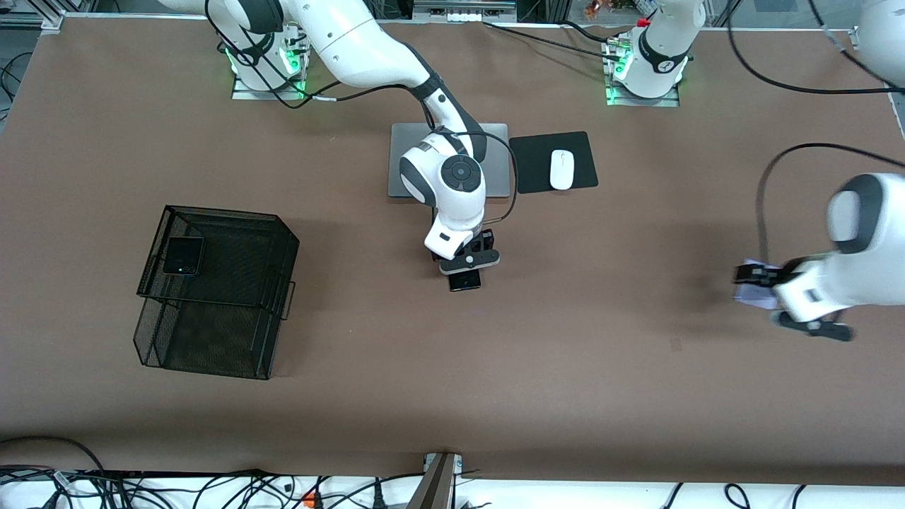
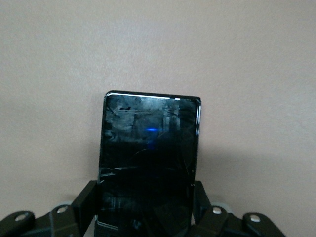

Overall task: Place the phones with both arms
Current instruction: 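Grasp the tall phone with the right gripper while the left gripper grasps the white phone, then drop the tall phone in the basket while the left gripper sets the white phone down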

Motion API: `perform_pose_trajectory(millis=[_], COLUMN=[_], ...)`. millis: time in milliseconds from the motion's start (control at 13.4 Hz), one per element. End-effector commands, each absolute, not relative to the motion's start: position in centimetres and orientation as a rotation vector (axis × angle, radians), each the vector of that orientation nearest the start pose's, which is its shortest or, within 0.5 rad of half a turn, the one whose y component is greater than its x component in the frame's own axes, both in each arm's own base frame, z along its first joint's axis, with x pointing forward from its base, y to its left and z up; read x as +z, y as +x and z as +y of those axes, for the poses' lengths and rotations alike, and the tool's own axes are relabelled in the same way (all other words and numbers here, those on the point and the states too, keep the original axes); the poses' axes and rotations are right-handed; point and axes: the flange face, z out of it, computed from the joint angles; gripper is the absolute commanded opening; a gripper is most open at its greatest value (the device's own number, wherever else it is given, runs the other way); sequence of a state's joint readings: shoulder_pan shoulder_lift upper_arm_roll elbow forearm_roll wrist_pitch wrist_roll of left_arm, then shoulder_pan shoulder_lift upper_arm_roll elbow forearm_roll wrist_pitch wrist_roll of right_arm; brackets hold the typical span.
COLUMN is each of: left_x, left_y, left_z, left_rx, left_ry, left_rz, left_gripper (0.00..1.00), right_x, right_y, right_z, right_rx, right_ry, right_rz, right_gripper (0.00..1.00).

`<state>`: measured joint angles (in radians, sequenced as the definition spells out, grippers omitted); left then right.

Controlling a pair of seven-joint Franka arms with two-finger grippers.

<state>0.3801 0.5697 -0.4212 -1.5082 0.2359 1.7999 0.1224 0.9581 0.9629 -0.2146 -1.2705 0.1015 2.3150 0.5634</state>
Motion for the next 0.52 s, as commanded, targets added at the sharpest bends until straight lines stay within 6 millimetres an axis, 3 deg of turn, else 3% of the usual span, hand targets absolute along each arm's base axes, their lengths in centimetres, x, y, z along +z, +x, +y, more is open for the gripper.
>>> perform_pose_trajectory(millis=[0,223,447], left_x=[32.3,30.2,27.5], left_y=[67.4,66.3,64.3], left_z=[-3.2,-13.6,-24.2], left_rx=[0.433,0.476,0.443], left_ry=[-3.187,-3.218,-3.245], left_rz=[0.292,0.434,0.344], left_gripper=[0.25,0.24,0.24], right_x=[26.9,35.6,41.9], right_y=[54.3,55.9,58.8], right_z=[52.5,48.2,40.6], right_rx=[-0.154,-0.065,0.017], right_ry=[-3.135,-3.159,-3.203], right_rz=[-0.249,-0.160,-0.030], right_gripper=[0.00,0.00,0.00])
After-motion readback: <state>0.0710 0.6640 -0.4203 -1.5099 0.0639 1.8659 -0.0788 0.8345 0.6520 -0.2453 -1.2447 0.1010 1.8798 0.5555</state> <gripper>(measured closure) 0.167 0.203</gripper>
